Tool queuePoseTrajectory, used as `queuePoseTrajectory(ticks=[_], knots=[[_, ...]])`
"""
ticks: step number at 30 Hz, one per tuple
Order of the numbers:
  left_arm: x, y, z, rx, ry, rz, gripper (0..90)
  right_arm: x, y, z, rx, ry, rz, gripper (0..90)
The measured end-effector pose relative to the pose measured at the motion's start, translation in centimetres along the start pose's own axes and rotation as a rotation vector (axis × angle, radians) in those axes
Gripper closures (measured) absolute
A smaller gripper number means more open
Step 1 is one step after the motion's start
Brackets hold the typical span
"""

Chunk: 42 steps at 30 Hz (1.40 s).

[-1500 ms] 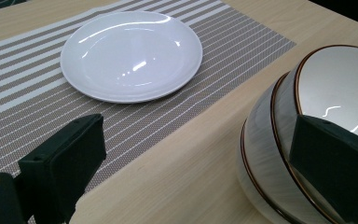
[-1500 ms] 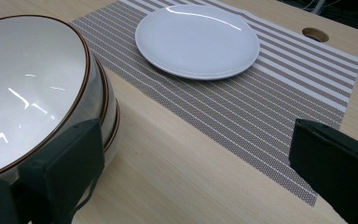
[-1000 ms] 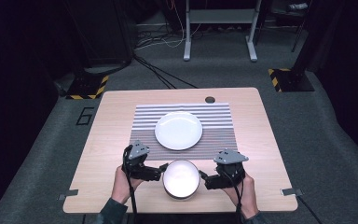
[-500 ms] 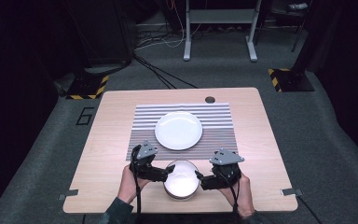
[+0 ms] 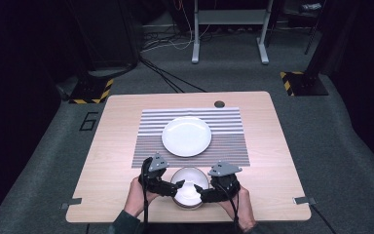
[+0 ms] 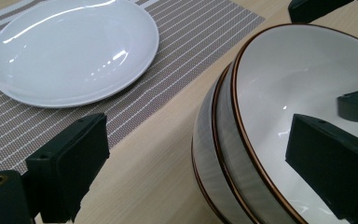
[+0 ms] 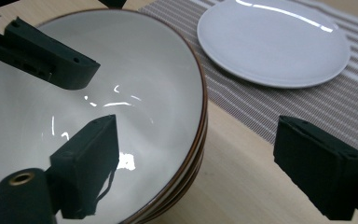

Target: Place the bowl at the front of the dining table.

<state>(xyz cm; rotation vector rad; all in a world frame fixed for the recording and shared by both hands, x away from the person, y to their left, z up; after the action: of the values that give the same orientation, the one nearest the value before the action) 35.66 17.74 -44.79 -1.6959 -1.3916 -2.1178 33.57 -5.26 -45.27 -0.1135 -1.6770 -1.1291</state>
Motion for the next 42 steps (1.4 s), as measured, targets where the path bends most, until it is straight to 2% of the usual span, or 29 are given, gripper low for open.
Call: queuePoseTrajectory(ticks=[2, 4, 5, 6, 7, 8, 11, 16, 18, 19, 20, 21, 22, 24, 26, 29, 30, 34, 36, 42], knots=[[-0.2, -0.3, 0.0, 0.007, -0.005, 0.005, 6.4, -0.6, -0.2, 0.1, -0.012, 0.020, 0.018, 13.9], [-0.6, -0.7, -0.2, 0.008, -0.009, 0.013, 7.0, -1.3, -0.4, 0.3, -0.027, 0.012, 0.040, 16.3], [-0.6, -0.7, -0.2, 0.008, -0.009, 0.013, 7.3, -1.3, -0.4, 0.3, -0.027, 0.012, 0.040, 16.3], [-0.7, -0.8, -0.3, 0.005, -0.015, 0.012, 7.6, -1.4, -0.4, 0.3, -0.035, 0.035, 0.029, 24.8], [-0.7, -0.8, -0.3, 0.005, -0.015, 0.012, 8.2, -1.4, -0.4, 0.3, -0.035, 0.035, 0.029, 24.8], [-0.8, -0.8, -0.4, 0.007, -0.008, 0.017, 8.5, -1.4, -0.4, 0.5, -0.036, 0.021, 0.020, 29.0], [-0.9, -0.9, -0.5, 0.011, -0.012, 0.018, 10.5, -1.5, -0.3, 0.7, -0.036, 0.023, 0.026, 31.3], [-1.4, -1.1, -0.9, -0.006, -0.015, 0.033, 13.2, -1.9, -0.4, 0.7, -0.035, 0.035, 0.029, 35.1], [-1.6, -1.2, -1.2, -0.014, 0.003, 0.038, 16.0, -2.0, -0.5, 0.8, -0.031, 0.029, 0.038, 37.9], [-1.7, -1.2, -1.3, -0.016, -0.003, 0.031, 18.6, -2.1, -0.7, 0.9, -0.035, 0.030, 0.037, 37.7], [-1.7, -1.3, -1.4, -0.016, -0.003, 0.025, 26.8, -2.2, -0.8, 0.9, -0.044, 0.063, 0.034, 40.0], [-1.7, -1.3, -1.5, -0.021, 0.001, 0.022, 26.8, -2.2, -0.8, 0.9, -0.044, 0.063, 0.034, 40.0], [-1.8, -1.3, -1.7, -0.030, 0.006, 0.025, 33.3, -2.2, -0.8, 1.1, -0.036, 0.053, 0.035, 40.9], [-1.8, -1.2, -1.8, -0.035, 0.007, 0.021, 35.5, -2.2, -0.8, 1.2, -0.033, 0.046, 0.038, 41.4], [-1.8, -1.2, -2.0, -0.044, 0.010, 0.028, 44.7, -2.1, -0.7, 1.3, -0.035, 0.031, 0.041, 44.2], [-1.8, -1.2, -1.9, -0.020, 0.004, 0.024, 47.0, -1.9, -0.6, 1.3, -0.044, 0.017, 0.042, 48.4], [-1.7, -1.1, -2.0, -0.006, 0.009, 0.031, 47.4, -1.8, -0.4, 1.3, -0.053, -0.003, 0.040, 53.6], [-1.5, -0.9, -1.9, 0.003, 0.010, 0.049, 50.8, -1.6, -0.1, 1.4, -0.055, -0.030, 0.050, 58.5], [-1.2, -0.7, -2.0, -0.007, 0.039, 0.043, 53.2, -1.5, 0.0, 1.4, -0.051, -0.039, 0.054, 60.8], [-0.9, -0.6, -2.4, -0.011, 0.079, 0.031, 57.7, -1.1, 0.2, 1.5, -0.048, -0.078, 0.037, 67.9]])
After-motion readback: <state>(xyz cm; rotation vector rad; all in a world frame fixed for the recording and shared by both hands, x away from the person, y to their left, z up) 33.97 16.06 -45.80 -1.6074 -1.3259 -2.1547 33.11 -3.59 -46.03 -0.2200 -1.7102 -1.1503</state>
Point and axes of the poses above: each handheld gripper's, and its own axes: x roughly backward along the jaws, y roughly out of its top, z roughly to its left, the point moved 1 cm from there along -x, roughly forward along the jaws, and after that the axes turned 15 degrees about z, right-handed, at the moved point
